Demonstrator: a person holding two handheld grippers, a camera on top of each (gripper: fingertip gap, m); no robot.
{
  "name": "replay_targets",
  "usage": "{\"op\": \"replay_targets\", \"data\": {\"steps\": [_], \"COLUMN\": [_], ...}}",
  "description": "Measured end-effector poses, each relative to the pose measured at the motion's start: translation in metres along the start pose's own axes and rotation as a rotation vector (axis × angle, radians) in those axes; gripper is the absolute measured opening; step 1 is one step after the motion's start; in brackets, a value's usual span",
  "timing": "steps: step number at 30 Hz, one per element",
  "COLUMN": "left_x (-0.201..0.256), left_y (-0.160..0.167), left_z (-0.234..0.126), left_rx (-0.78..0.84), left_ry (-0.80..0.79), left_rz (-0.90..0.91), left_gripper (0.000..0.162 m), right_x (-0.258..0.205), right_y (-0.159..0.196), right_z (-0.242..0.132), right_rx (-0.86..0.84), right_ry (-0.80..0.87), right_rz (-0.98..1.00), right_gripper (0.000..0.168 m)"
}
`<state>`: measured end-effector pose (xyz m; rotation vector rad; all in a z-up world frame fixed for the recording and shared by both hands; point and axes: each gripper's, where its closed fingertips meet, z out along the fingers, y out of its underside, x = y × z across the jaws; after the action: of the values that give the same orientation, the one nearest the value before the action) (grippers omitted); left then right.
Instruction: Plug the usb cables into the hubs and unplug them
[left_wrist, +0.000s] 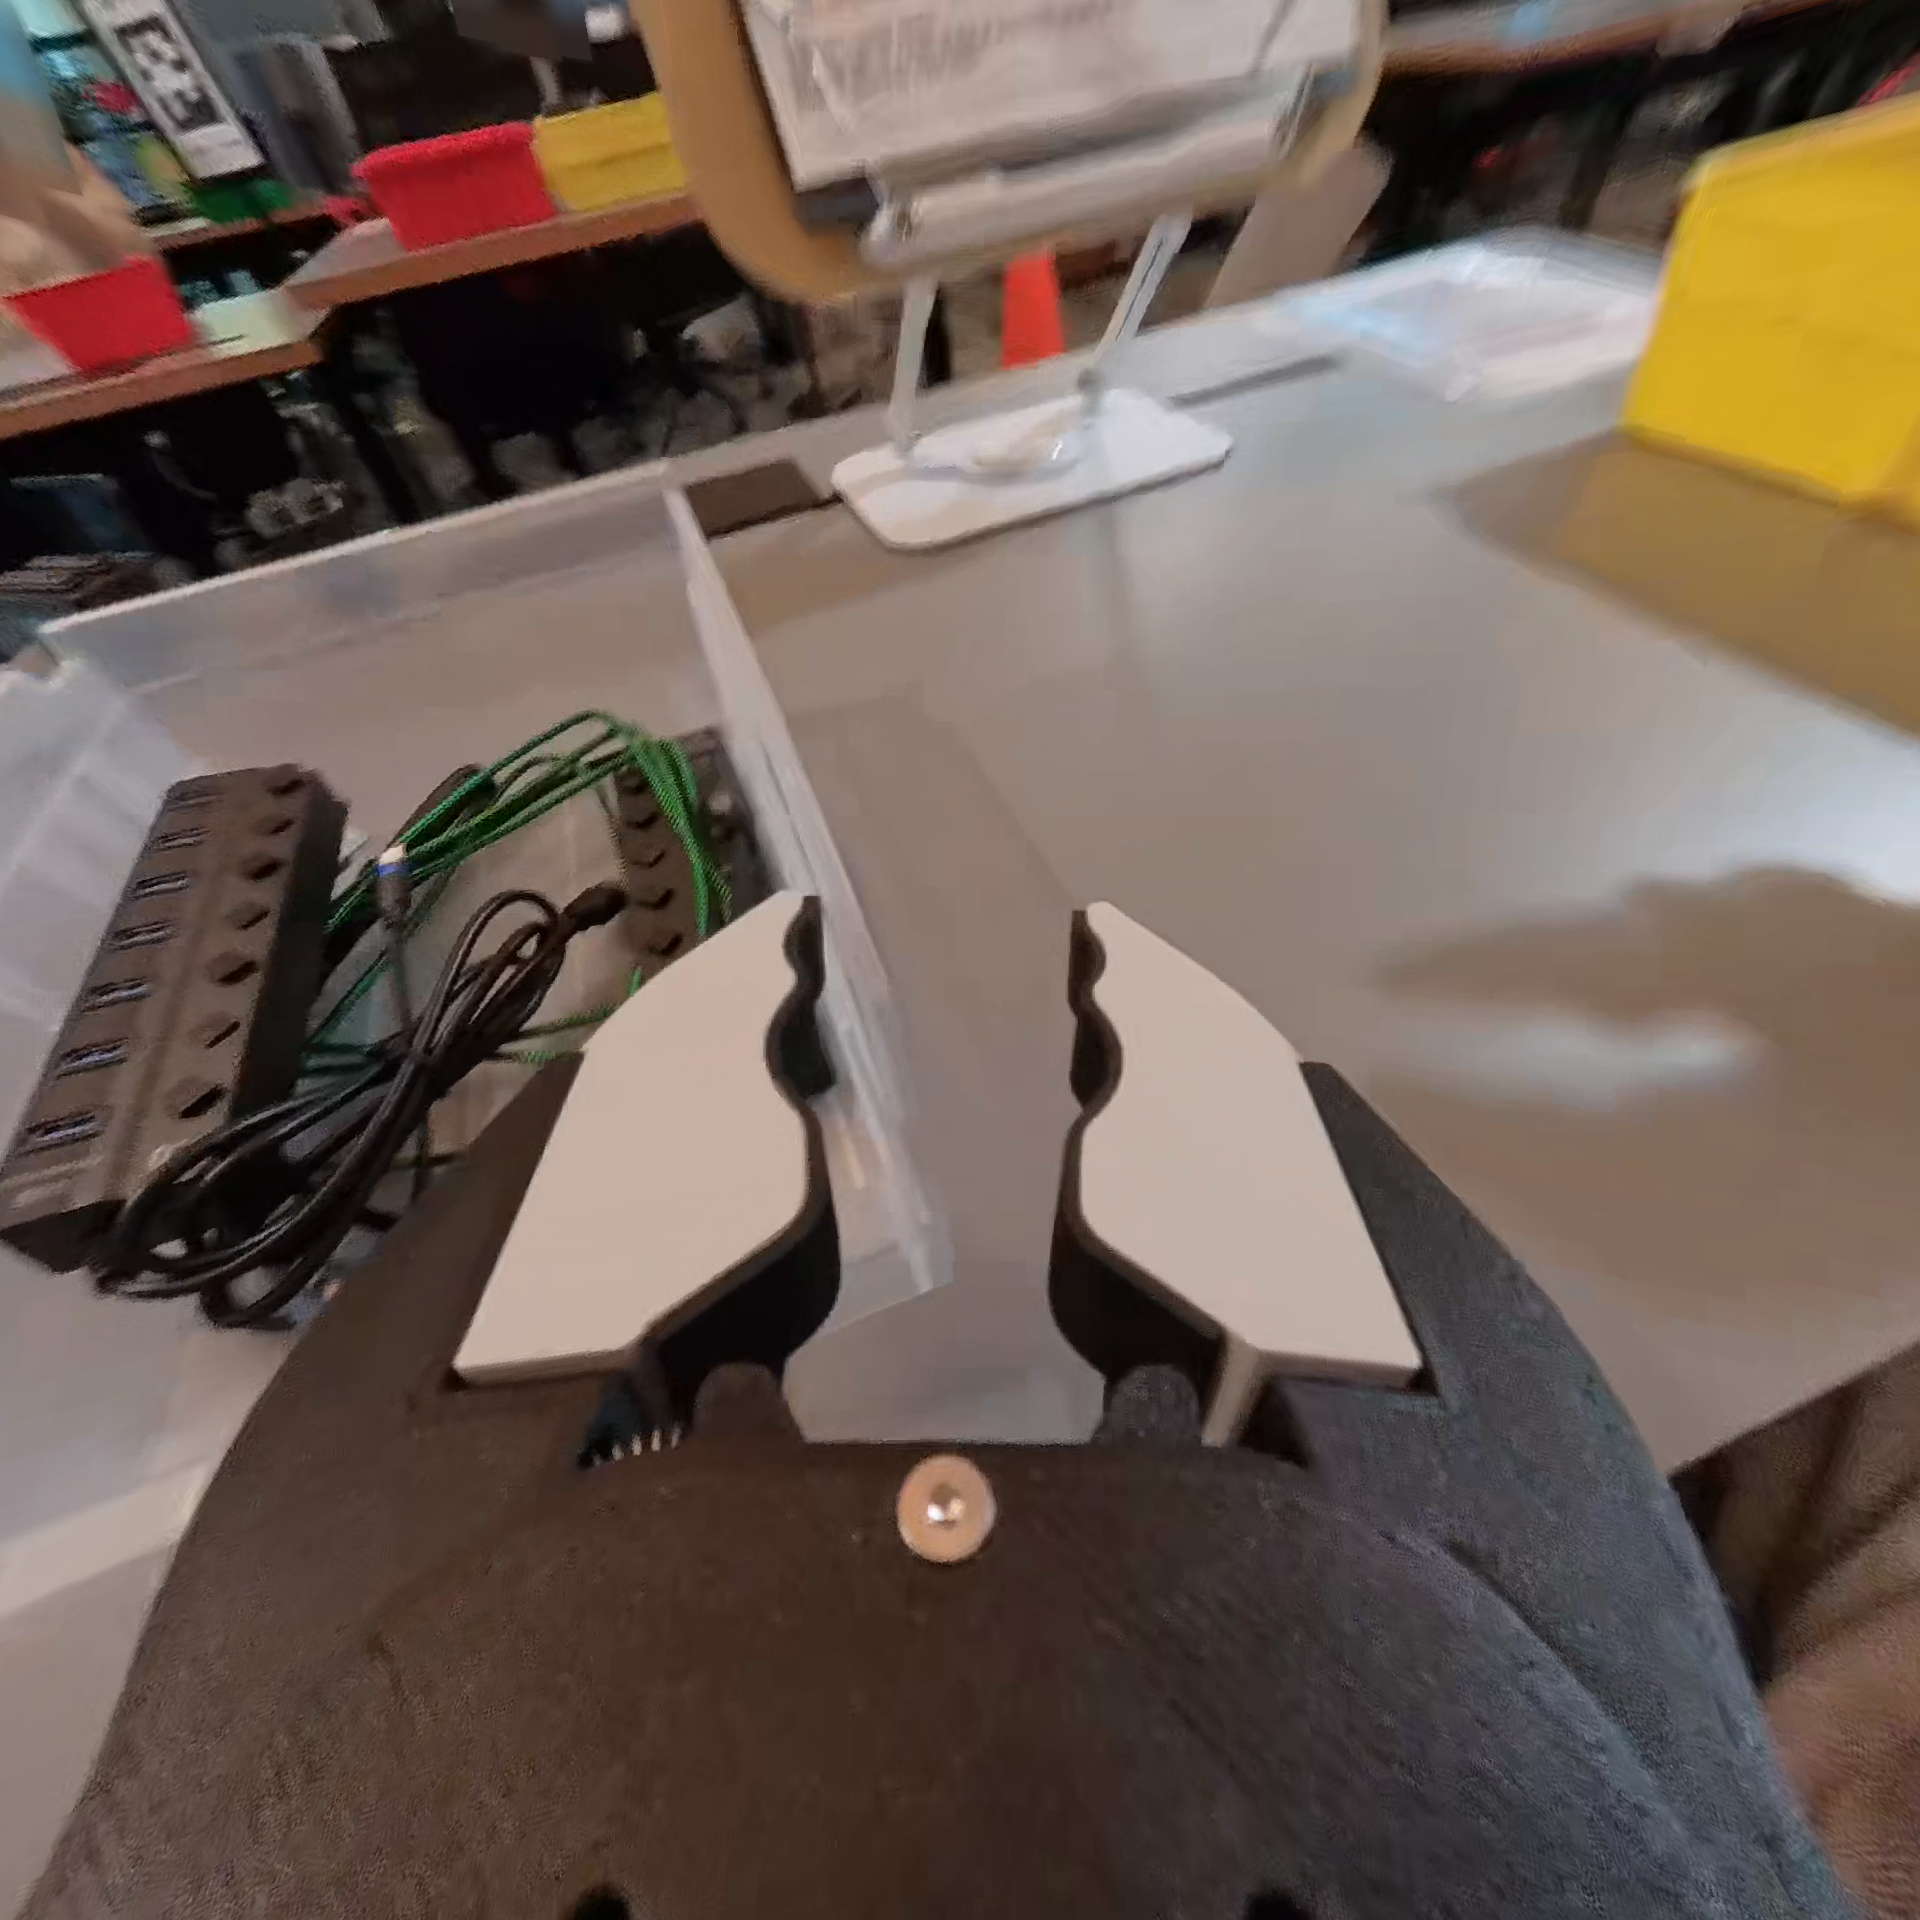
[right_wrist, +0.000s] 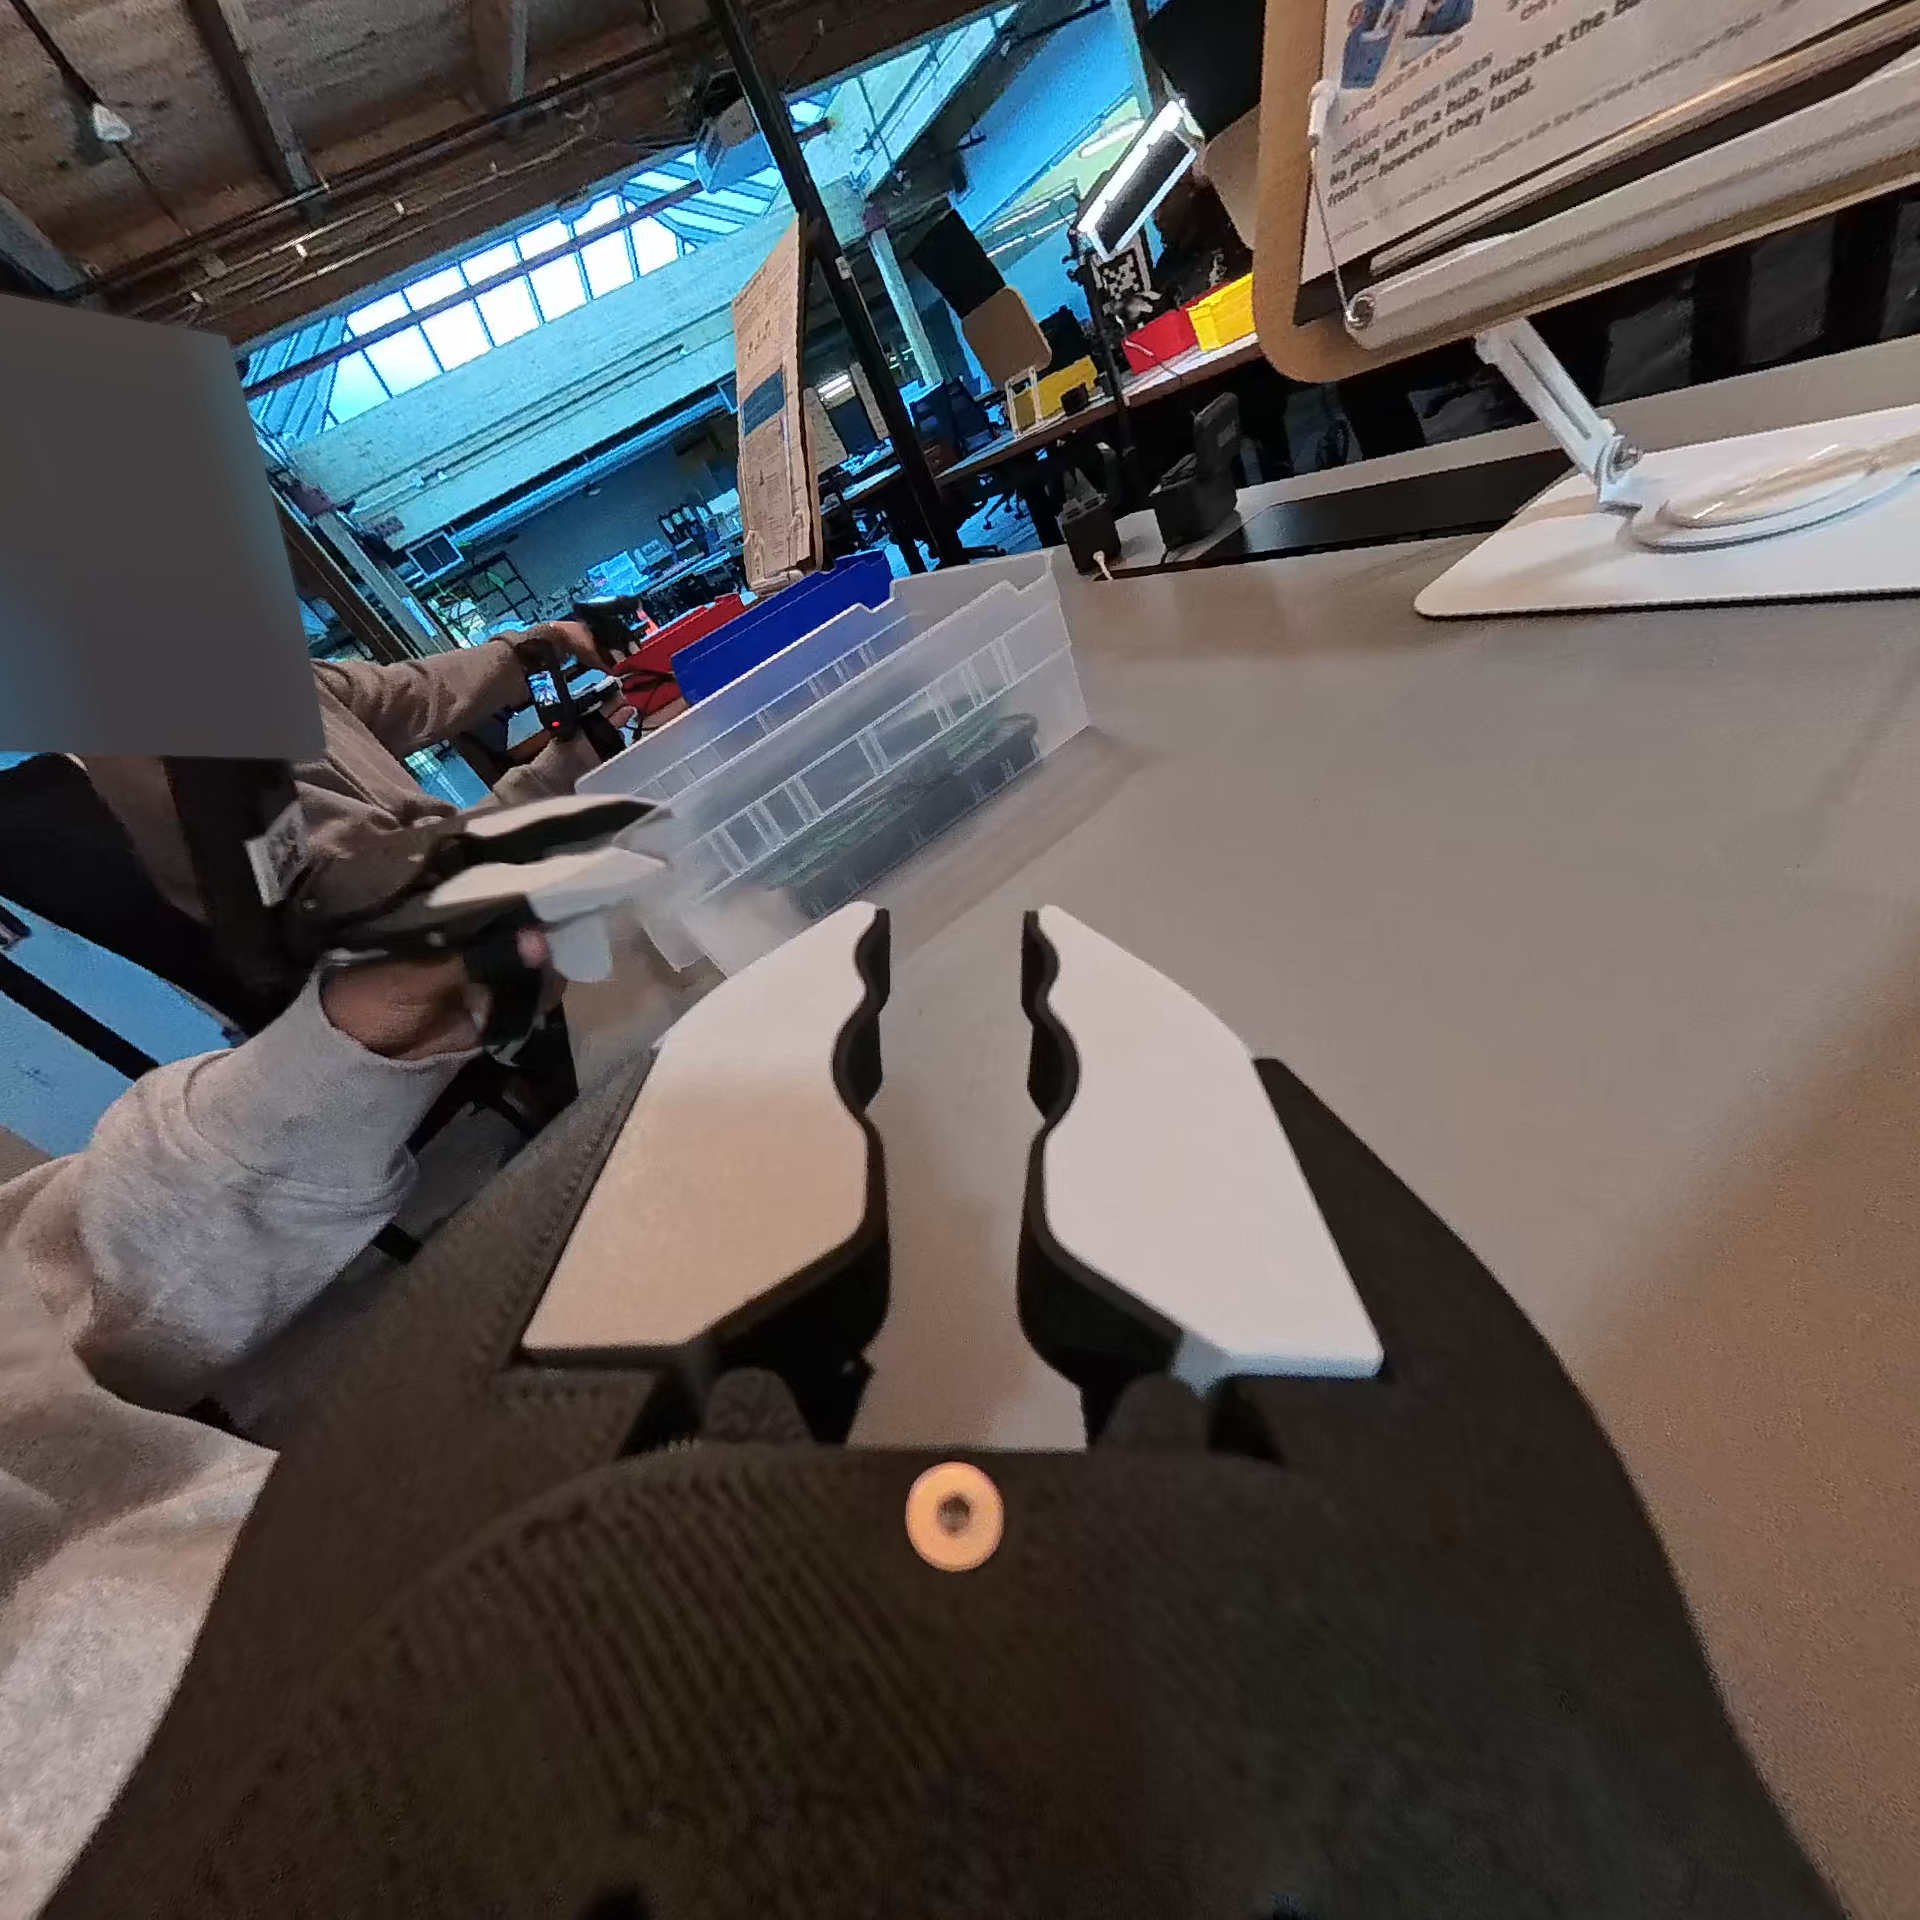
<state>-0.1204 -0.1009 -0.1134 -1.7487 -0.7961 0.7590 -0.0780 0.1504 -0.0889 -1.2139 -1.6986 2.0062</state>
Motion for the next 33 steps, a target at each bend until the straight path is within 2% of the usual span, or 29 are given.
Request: {"op": "replay_targets", "data": {"steps": [1, 4, 7, 10, 13, 16, 17, 21, 27, 33], "left_x": [0.000, -0.021, -0.067, -0.092, -0.087, -0.089, -0.094, -0.113, -0.126, -0.116], "left_y": [-0.013, -0.054, -0.066, -0.051, -0.016, 0.010, 0.016, 0.028, 0.049, 0.035], "left_z": [-0.005, -0.019, -0.013, 0.016, 0.047, 0.076, 0.085, 0.108, 0.101, 0.097], "left_rx": [0.050, 0.197, 0.147, -0.061, -0.320, -0.449, -0.470, -0.511, -0.611, -0.578], "left_ry": [0.029, 0.099, 0.064, 0.092, 0.225, 0.280, 0.269, 0.216, 0.143, 0.200], "left_rz": [-0.053, -0.239, -0.313, -0.263, -0.212, -0.192, -0.202, -0.308, -0.121, -0.111], "left_gripper": [0.048, 0.046, 0.038, 0.035, 0.036, 0.036, 0.035, 0.012, 0.014, 0.014], "right_x": [0.001, 0.002, 0.001, -0.002, -0.005, -0.006, -0.005, 0.002, 0.009, 0.007], "right_y": [0.000, -0.001, 0.002, 0.008, 0.012, 0.012, 0.012, 0.011, 0.016, 0.027], "right_z": [-0.001, -0.003, 0.000, 0.005, 0.006, 0.005, 0.004, 0.002, 0.006, 0.016], "right_rx": [0.002, 0.005, -0.010, -0.036, -0.056, -0.065, -0.065, -0.048, -0.067, -0.127], "right_ry": [0.004, 0.011, -0.005, -0.021, -0.024, -0.008, -0.002, 0.009, 0.039, 0.031], "right_rz": [0.002, -0.001, 0.010, 0.014, -0.006, -0.045, -0.051, -0.014, -0.018, -0.058], "right_gripper": [0.024, 0.024, 0.024, 0.024, 0.024, 0.024, 0.024, 0.023, 0.023, 0.023]}}
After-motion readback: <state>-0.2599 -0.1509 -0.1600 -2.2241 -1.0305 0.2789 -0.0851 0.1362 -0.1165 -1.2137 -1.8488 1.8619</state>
